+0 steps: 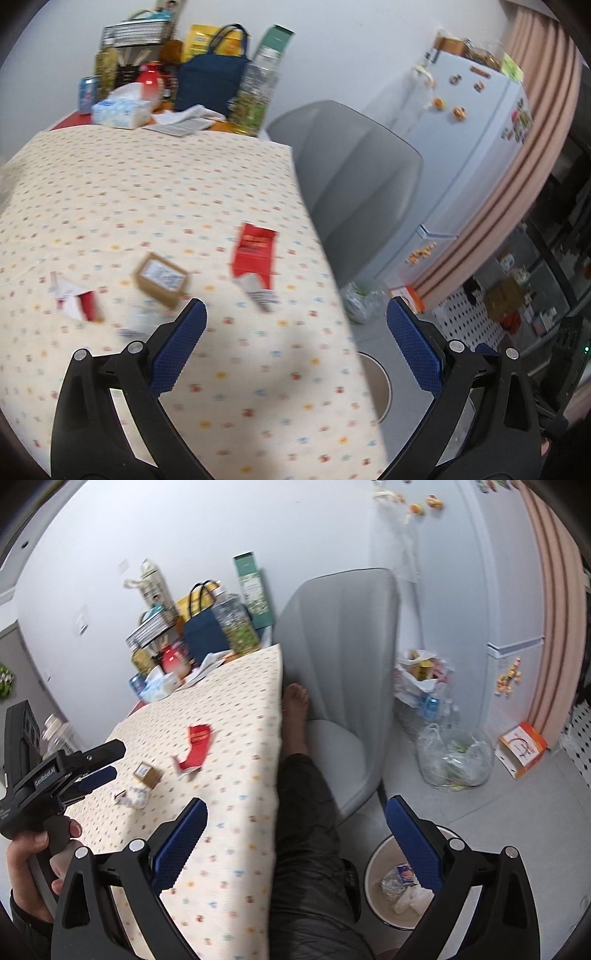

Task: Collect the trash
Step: 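Bring both open tools back over the remaining trash on the table, then move both open tools toward the red-and-white paper and the pill blister pack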

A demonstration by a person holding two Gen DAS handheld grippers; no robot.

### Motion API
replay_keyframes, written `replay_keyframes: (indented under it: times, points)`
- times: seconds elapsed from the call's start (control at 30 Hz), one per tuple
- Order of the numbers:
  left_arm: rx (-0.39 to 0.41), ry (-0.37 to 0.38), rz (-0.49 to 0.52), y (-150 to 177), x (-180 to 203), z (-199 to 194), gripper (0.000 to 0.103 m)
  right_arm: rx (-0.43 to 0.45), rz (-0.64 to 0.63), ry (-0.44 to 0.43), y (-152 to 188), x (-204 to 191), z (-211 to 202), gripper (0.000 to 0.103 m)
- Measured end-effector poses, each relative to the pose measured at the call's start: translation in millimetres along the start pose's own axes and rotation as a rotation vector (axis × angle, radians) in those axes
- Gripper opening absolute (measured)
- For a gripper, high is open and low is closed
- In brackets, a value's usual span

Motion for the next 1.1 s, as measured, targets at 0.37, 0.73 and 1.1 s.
replay_keyframes:
  times: [0.37,0.73,1.1]
  points:
    - [0.057,-0.105,-0.089,4,-75,-43,0.097,-0.021,-0.09,-0.067,3,-67,8,0.095]
    - [0.064,-0.195,-0.166,17,-137,-67,0.097,-0.044,-0.149,-0.096,6,-107,22,0.095]
    - [0.02,-0.236,-0.165,26,-162,-55,0.097,-0.066,-0.199,-0.109,12,-133,37,0.095]
Point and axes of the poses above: each gripper's, at about its wrist camera, not at the fingertips, and z roughly the way its jaws point, x to its right, y to its underside, the point moved 4 cm from there along z, roughly the way its jaws point, and after that the axes turned 13 degrees about y, right-handed, at the moved point
